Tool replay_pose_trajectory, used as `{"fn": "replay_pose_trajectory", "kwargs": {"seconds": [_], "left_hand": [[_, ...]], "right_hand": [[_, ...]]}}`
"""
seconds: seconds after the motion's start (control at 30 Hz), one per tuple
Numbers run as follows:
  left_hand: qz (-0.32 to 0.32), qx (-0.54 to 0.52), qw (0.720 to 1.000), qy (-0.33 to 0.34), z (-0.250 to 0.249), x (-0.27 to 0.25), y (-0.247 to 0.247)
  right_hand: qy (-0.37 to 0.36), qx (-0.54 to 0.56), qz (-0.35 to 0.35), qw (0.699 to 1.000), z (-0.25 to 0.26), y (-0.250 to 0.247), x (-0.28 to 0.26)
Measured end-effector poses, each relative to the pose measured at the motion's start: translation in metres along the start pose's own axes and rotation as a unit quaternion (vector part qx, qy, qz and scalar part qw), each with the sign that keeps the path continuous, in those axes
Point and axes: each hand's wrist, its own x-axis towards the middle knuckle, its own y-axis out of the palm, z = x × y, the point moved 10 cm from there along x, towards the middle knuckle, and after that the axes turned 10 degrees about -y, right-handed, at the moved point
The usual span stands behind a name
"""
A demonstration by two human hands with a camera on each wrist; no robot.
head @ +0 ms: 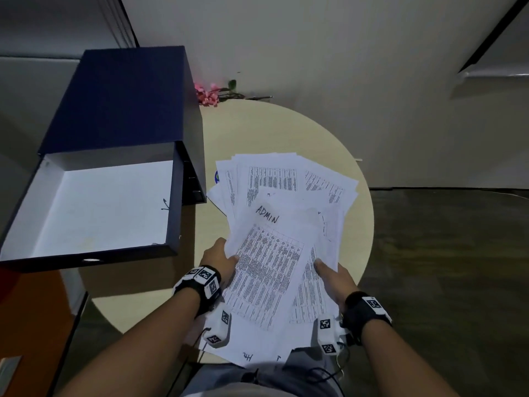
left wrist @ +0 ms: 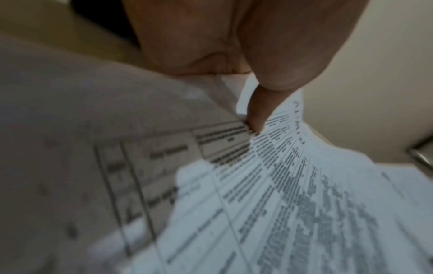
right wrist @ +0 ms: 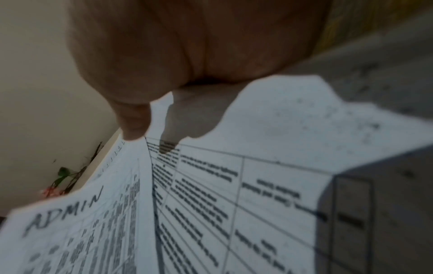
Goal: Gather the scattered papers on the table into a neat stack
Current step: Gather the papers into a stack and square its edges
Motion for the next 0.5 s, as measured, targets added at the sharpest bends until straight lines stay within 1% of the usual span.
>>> {"fn": "replay_pose_trajectory", "kwargs": {"seconds": [0.07, 0.1, 0.17, 0.27, 0.3, 0.33, 0.4, 0.43, 0.47, 0.5], "left_hand": [[0.024, -0.089, 0.995, -0.041, 0.009, -0.001, 0.004], [0.029, -0.11, 0.992, -0.049, 0.008, -0.002, 0.007], [0.045, -0.085, 0.995, -0.032, -0.005, -0.006, 0.017], [0.077, -0.025, 0.997, 0.003, -0.028, -0.011, 0.036], [0.075, -0.01, 0.997, 0.006, -0.03, -0.011, 0.039], [0.058, -0.002, 0.998, 0.008, -0.031, -0.011, 0.037], [-0.004, -0.014, 1.0, 0.007, -0.029, -0.011, 0.02], [-0.026, -0.032, 0.999, 0.013, -0.031, -0.013, 0.01], [-0.021, -0.072, 0.997, 0.016, -0.033, -0.012, 0.004], [0.013, -0.133, 0.991, 0.01, -0.037, -0.013, 0.001]], "right_hand": [[0.017, 0.036, -0.001, 0.999, -0.003, 0.002, 0.002], [0.019, 0.046, 0.013, 0.999, -0.006, 0.005, 0.005], [0.004, 0.057, 0.028, 0.998, -0.002, 0.011, 0.006], [-0.005, 0.025, 0.028, 0.999, -0.004, 0.01, 0.006], [-0.013, 0.021, 0.022, 0.999, -0.001, 0.007, 0.006], [-0.023, 0.017, 0.024, 0.999, 0.007, 0.004, 0.0], [-0.035, 0.015, 0.034, 0.999, 0.012, -0.006, 0.001], [-0.052, 0.023, 0.04, 0.998, 0.017, -0.01, 0.004], [-0.065, 0.035, 0.039, 0.997, 0.021, -0.016, 0.007], [-0.08, 0.035, 0.046, 0.995, 0.027, -0.021, 0.009]]}}
